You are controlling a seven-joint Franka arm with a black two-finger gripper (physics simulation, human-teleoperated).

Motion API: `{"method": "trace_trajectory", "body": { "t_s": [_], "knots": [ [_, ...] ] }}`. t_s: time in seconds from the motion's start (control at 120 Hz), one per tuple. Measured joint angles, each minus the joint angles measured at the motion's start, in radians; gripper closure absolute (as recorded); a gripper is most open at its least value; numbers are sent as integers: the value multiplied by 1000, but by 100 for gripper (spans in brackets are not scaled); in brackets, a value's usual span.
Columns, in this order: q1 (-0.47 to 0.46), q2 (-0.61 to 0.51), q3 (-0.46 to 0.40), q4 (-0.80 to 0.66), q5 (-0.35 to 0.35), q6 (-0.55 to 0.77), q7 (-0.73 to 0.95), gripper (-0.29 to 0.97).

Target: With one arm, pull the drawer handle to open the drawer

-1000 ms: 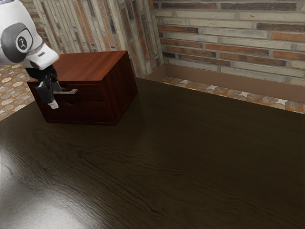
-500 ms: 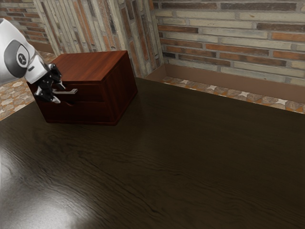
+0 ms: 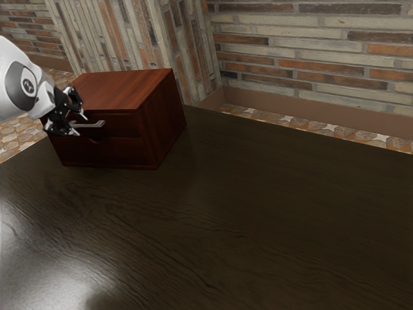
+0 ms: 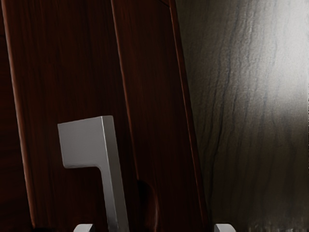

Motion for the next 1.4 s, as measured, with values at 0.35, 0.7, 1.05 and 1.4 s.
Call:
{"method": "trace_trajectory", "body": {
  "t_s": [0.35,0.7,1.05,1.4],
  "knots": [
    [10,20,-23,1,-28,21,108,54],
    [33,-30,-30,-69,-31,26,170,75],
    [50,-187,-29,-283,-32,29,213,77],
    [63,-338,-21,-468,-28,24,239,77]
  ]
}}
